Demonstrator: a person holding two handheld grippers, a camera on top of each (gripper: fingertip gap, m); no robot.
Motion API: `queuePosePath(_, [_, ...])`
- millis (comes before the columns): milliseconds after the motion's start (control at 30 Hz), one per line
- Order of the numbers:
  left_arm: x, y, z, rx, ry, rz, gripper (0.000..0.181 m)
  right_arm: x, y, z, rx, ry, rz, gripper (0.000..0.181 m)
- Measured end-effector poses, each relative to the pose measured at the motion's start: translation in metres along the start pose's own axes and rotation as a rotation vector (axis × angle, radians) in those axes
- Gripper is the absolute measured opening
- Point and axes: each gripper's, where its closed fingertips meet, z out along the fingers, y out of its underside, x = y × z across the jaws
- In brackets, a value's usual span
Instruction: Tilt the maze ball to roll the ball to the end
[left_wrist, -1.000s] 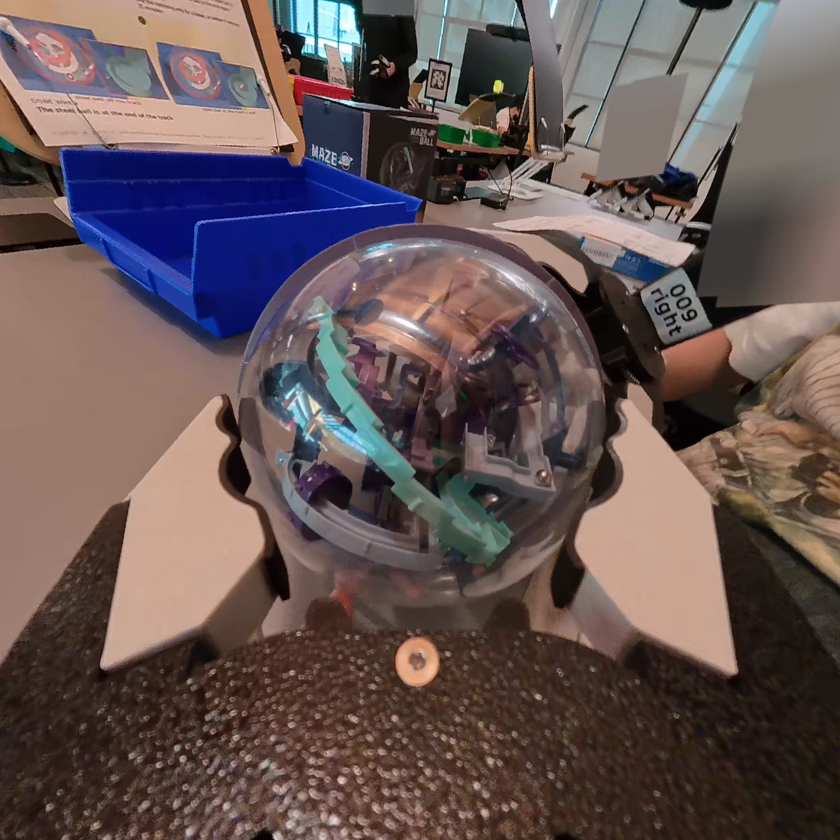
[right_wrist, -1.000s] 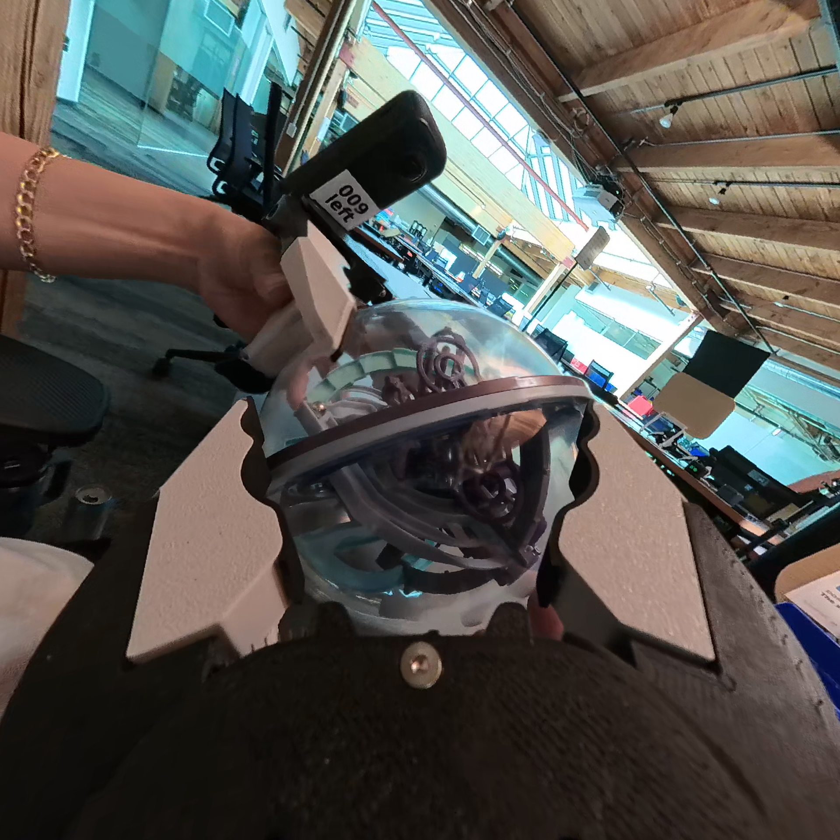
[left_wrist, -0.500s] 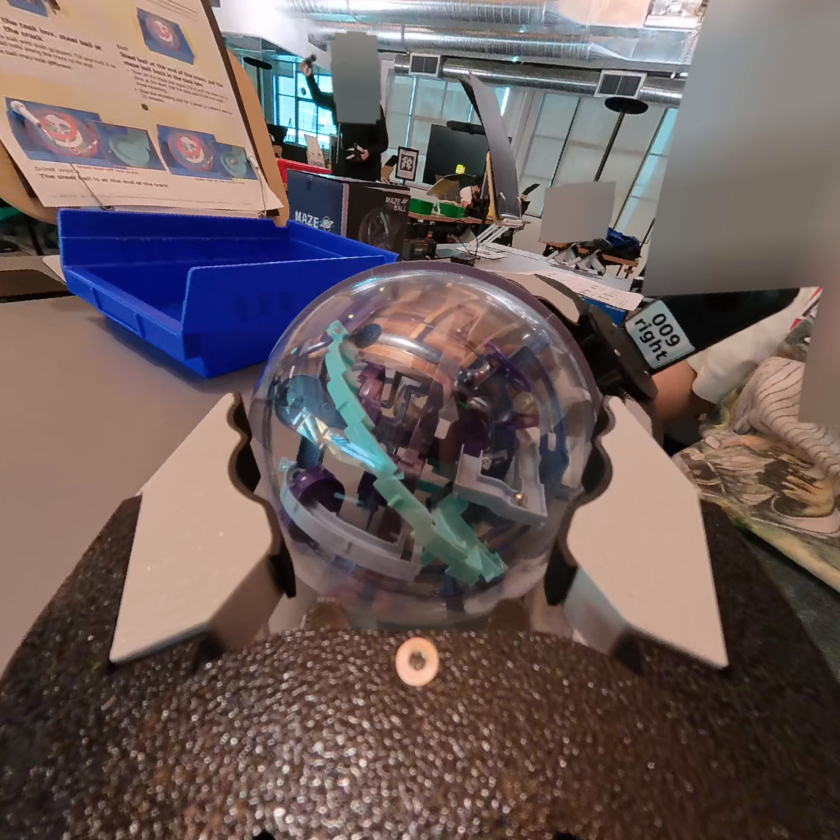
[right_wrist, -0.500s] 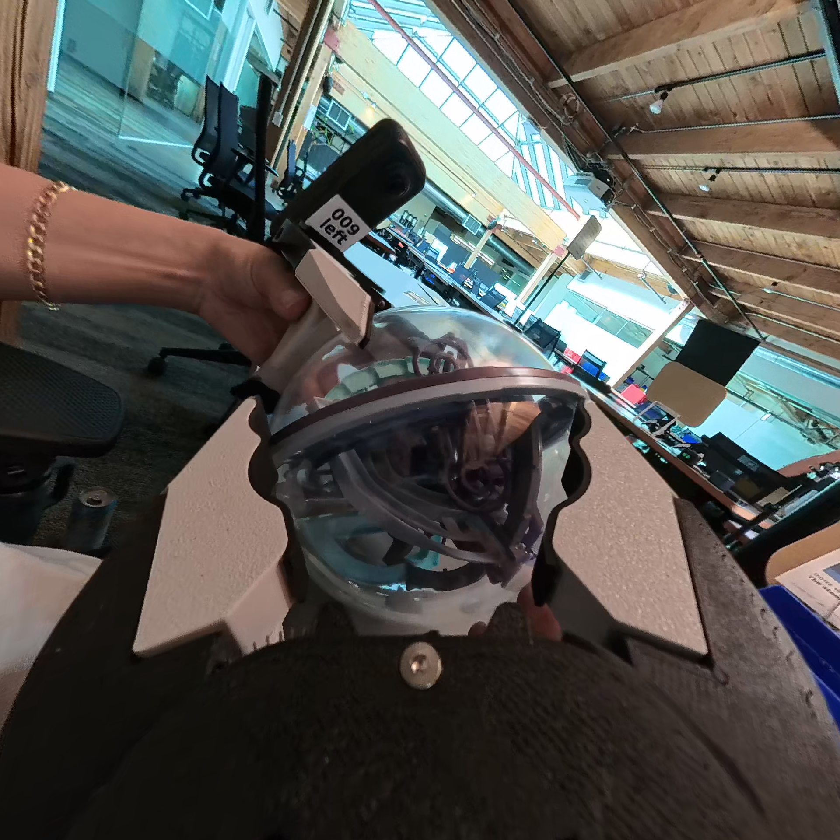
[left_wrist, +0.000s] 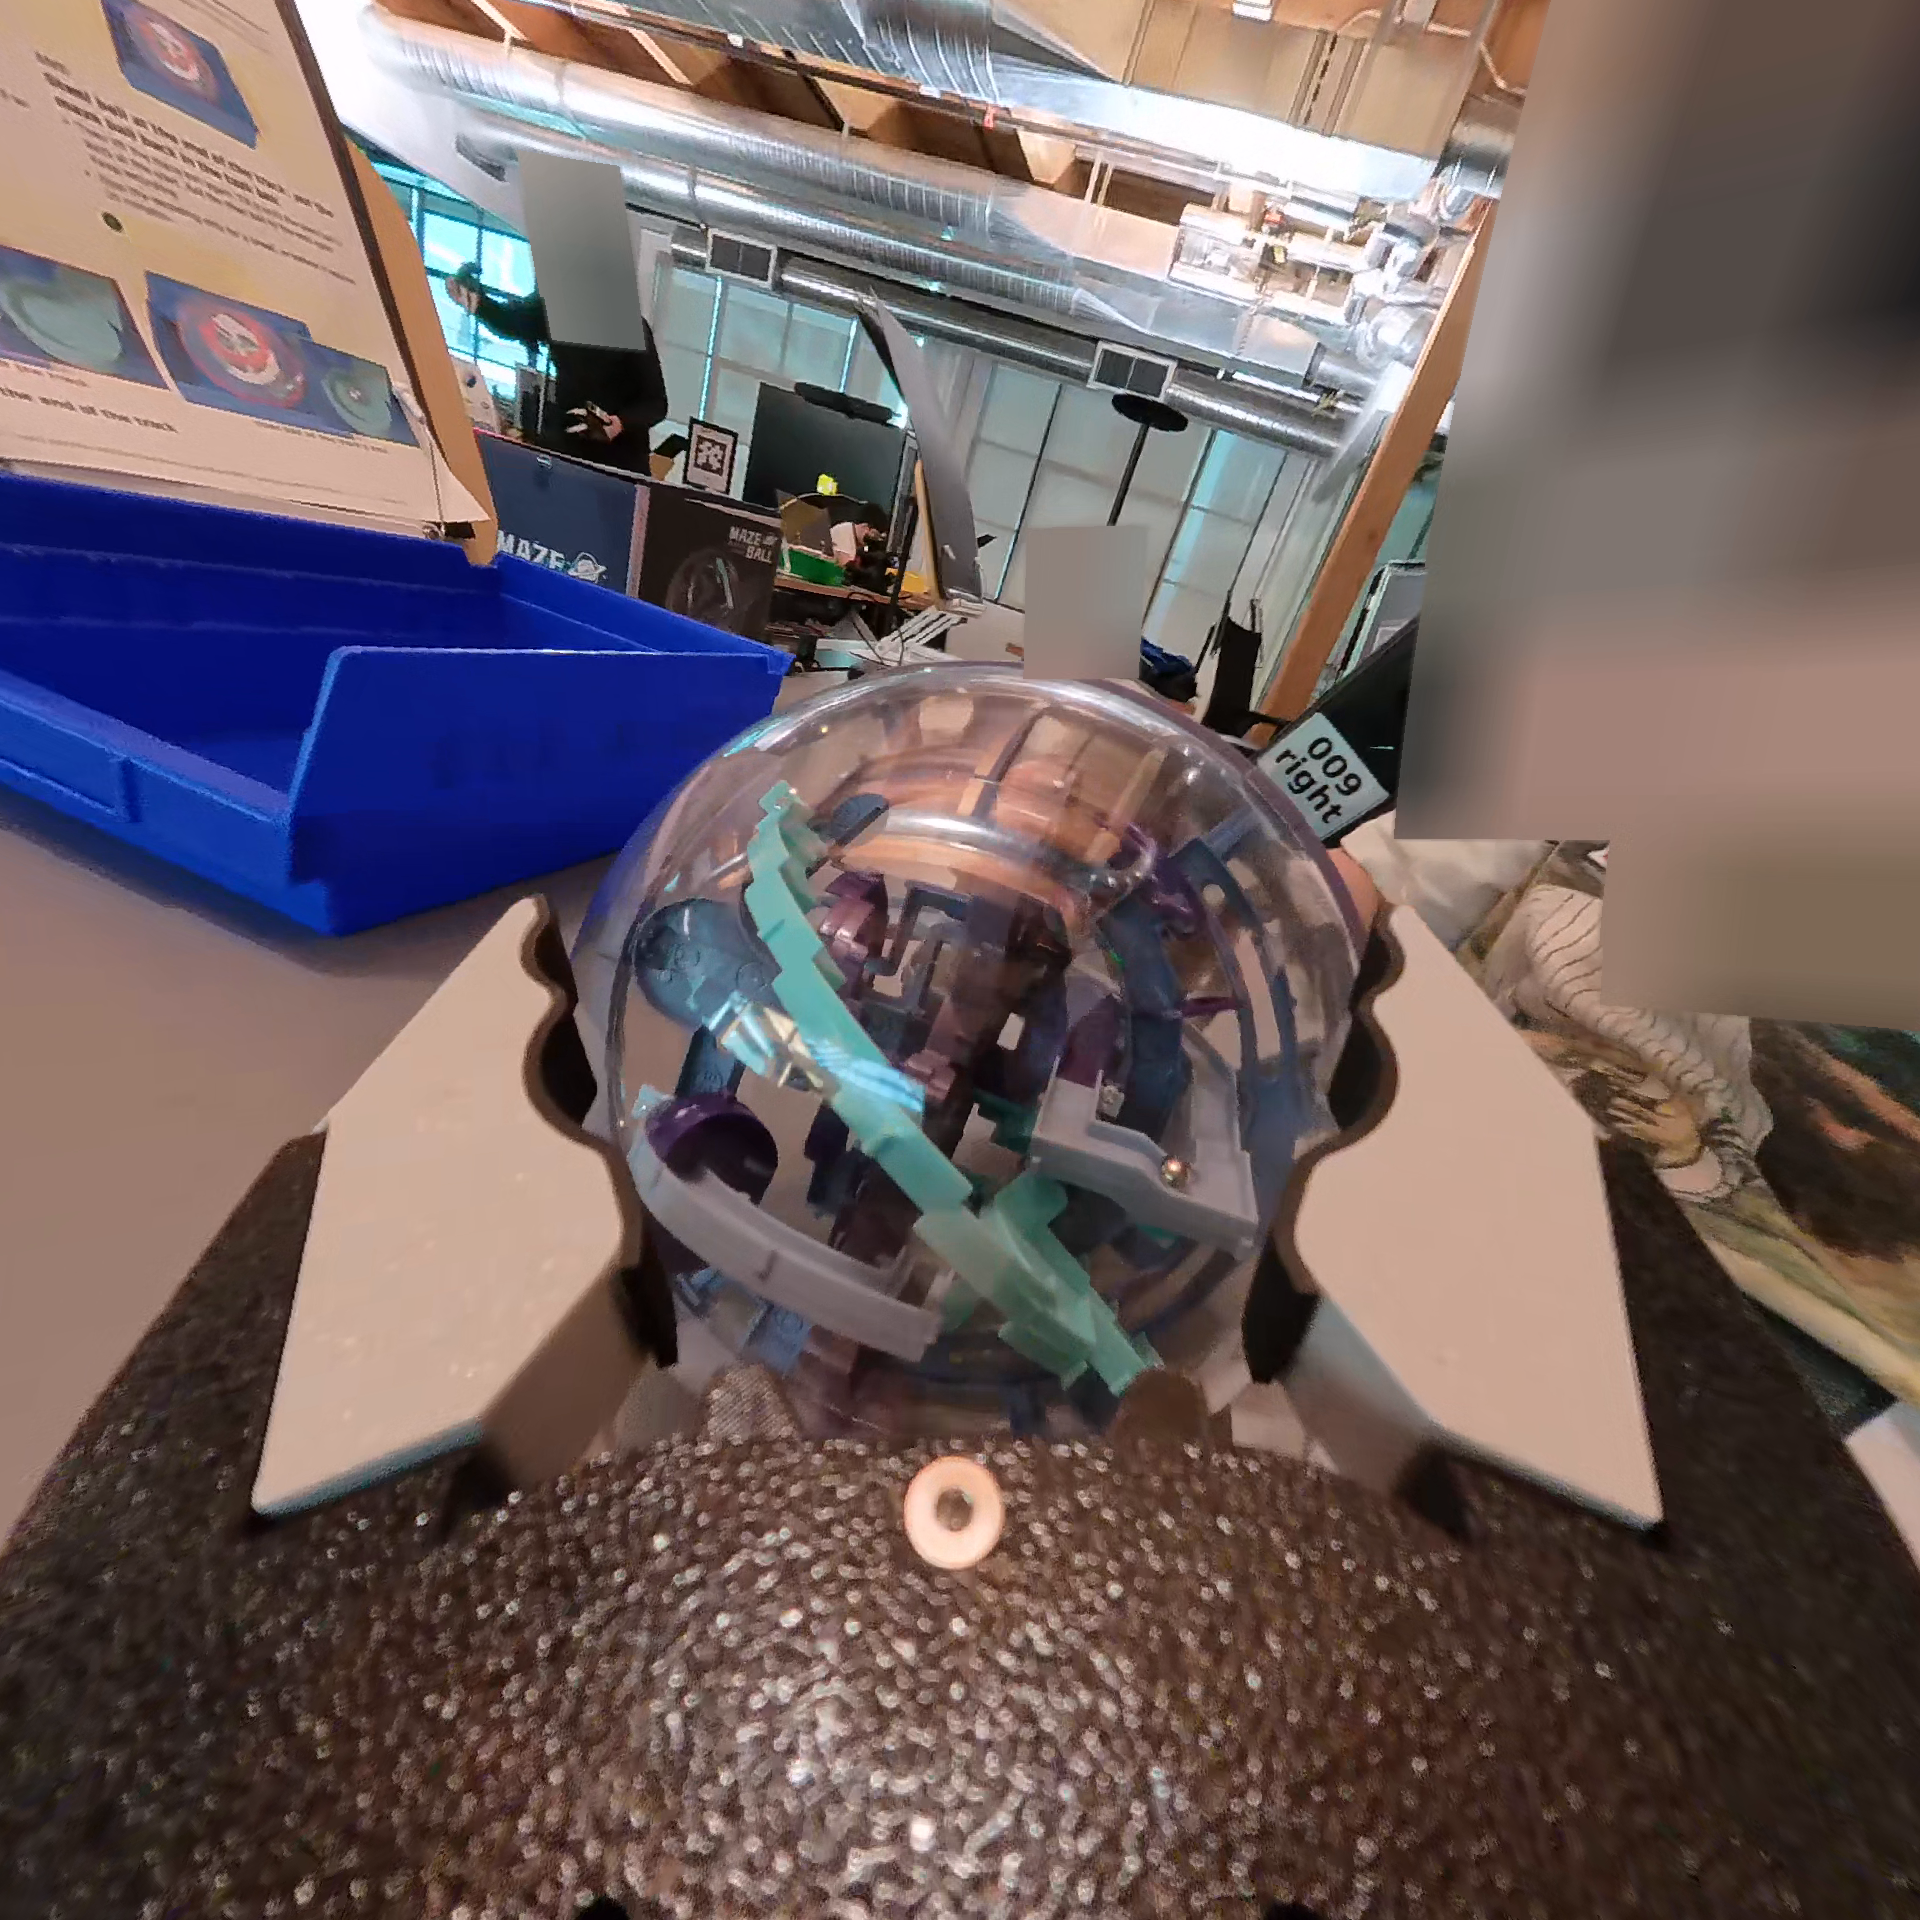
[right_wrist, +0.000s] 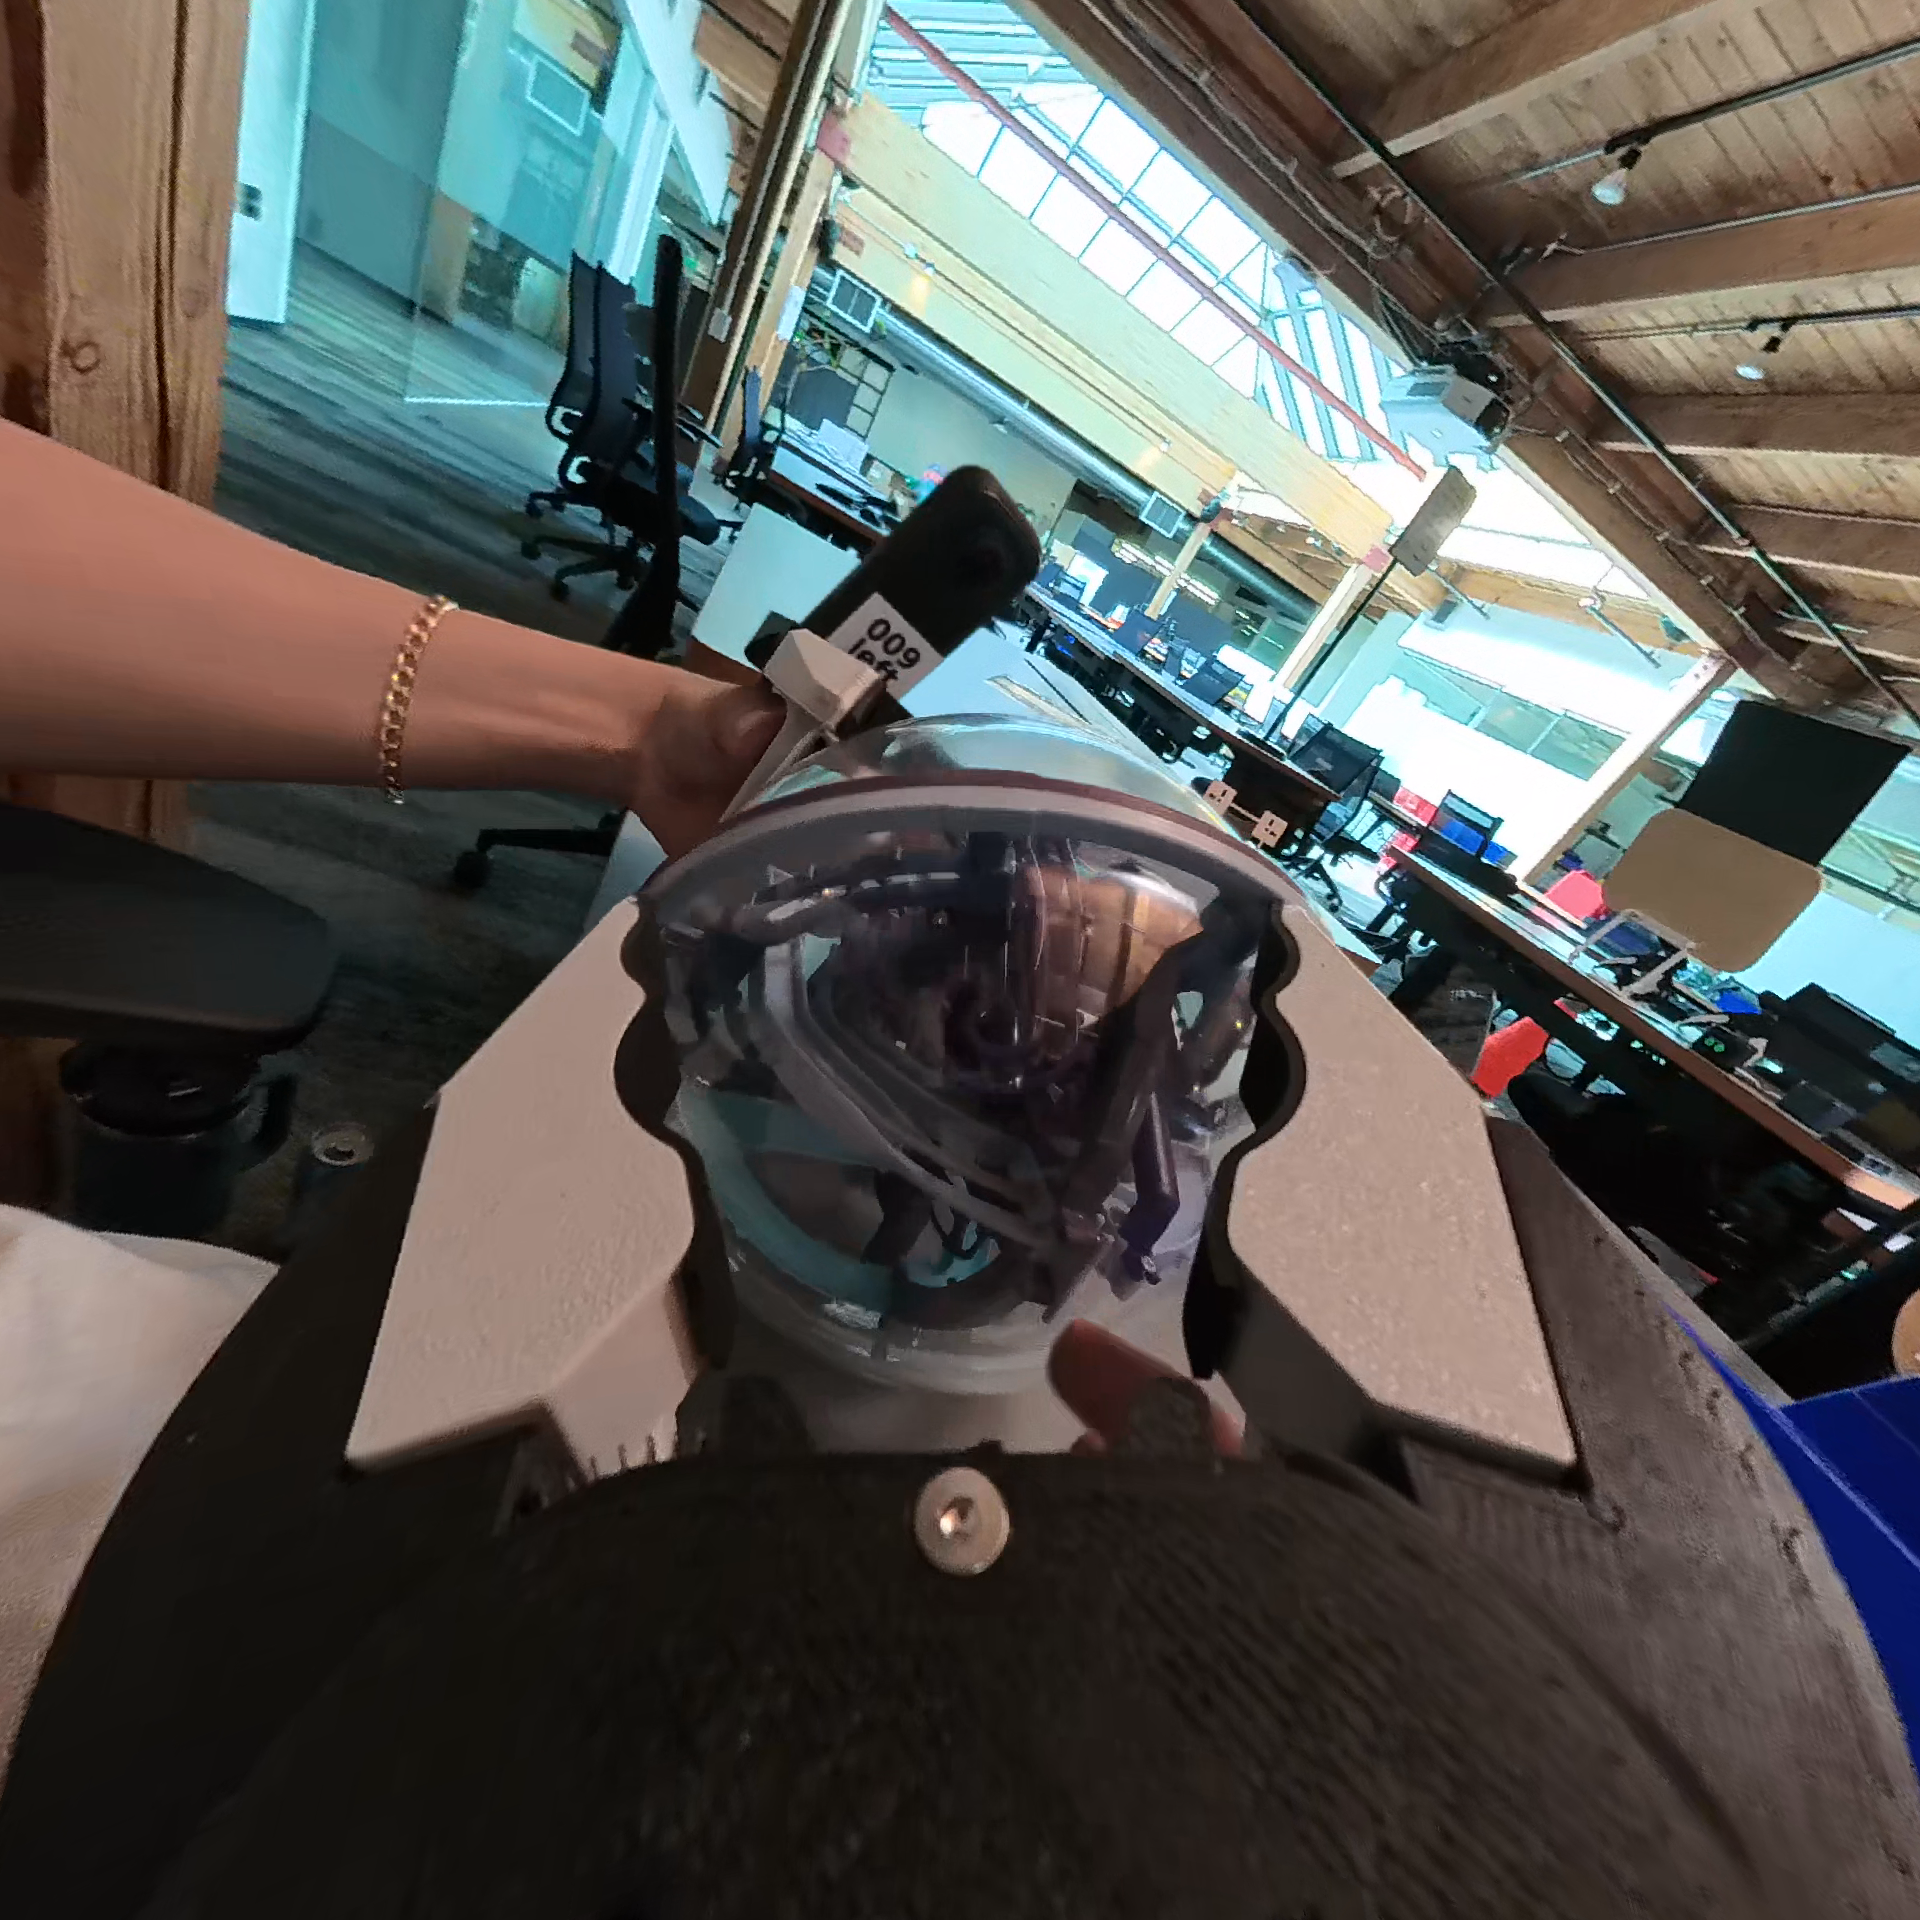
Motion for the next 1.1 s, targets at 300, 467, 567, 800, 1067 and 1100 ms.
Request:
queuePosePath(300, [0.002, 0.001, -0.004, -0.009, 0.052, -0.004, 0.142, 0.001, -0.008, 0.009, 0.044, -0.04, -0.045, 0.109])
queuePosePath(467, [0.003, 0.003, -0.003, -0.027, 0.061, 0.008, 0.142, -0.008, -0.006, 0.009, 0.066, -0.066, -0.108, 0.122])
queuePosePath(567, [0.005, 0.004, -0.002, -0.036, 0.053, 0.031, 0.142, -0.009, -0.007, 0.007, 0.08, -0.042, -0.12, 0.122])
queuePosePath(800, [0.006, 0.006, -0.007, -0.076, -0.055, 0.022, 0.133, -0.012, -0.003, 0.002, 0.065, -0.006, -0.151, 0.127])
queuePosePath(1067, [0.009, 0.003, -0.009, -0.057, -0.217, -0.168, 0.133, -0.026, -0.003, 0.0, 0.043, -0.015, -0.299, 0.125])
queuePosePath(1100, [0.01, 0.001, -0.009, -0.042, -0.224, -0.188, 0.13, -0.029, -0.003, 0.0, 0.038, -0.019, -0.332, 0.124])
